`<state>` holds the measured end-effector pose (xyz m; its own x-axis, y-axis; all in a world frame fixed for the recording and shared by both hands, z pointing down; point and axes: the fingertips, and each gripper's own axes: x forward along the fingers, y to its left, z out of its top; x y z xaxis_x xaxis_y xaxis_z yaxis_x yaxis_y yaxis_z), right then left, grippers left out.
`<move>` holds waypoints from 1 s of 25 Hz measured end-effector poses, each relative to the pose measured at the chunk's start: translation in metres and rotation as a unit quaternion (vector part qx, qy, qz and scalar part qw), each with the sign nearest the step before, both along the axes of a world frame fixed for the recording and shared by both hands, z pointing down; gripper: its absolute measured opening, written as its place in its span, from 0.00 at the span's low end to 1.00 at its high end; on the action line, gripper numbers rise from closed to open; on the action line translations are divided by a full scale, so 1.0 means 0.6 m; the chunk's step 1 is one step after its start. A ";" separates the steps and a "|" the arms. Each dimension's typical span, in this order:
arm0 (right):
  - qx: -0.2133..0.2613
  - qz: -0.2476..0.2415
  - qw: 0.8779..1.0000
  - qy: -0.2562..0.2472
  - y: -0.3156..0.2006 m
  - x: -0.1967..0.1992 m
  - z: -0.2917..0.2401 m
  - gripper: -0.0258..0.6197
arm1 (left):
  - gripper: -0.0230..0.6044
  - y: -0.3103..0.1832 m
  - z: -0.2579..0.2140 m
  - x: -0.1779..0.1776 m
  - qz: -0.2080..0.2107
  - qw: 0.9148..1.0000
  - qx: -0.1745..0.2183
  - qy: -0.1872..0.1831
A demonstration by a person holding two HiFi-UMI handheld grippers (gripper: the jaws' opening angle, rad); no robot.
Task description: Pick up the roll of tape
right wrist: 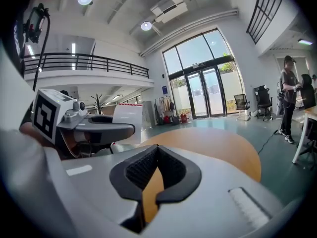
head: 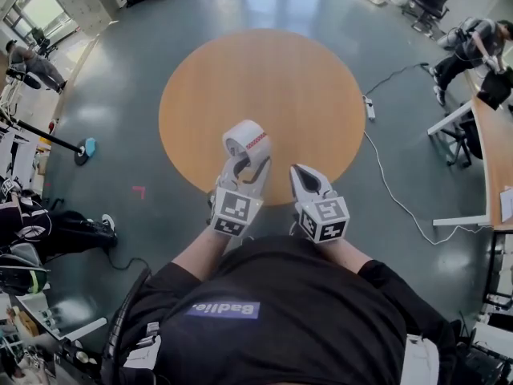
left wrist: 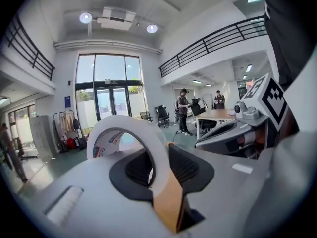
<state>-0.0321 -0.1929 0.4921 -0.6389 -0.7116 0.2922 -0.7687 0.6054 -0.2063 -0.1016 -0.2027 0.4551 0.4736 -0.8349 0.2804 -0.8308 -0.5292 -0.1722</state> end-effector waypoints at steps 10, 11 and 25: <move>0.007 -0.007 1.000 0.015 0.001 -0.006 -0.002 0.05 | 0.23 0.018 -0.004 -0.013 -0.055 0.994 -0.020 0.096; 0.009 -0.008 1.000 0.016 0.001 -0.008 -0.003 0.05 | 0.23 0.020 -0.006 -0.012 -0.055 0.993 -0.021 0.098; 0.022 -0.024 0.999 0.016 0.002 -0.020 -0.020 0.04 | 0.23 0.025 -0.027 -0.001 -0.045 0.995 -0.010 0.090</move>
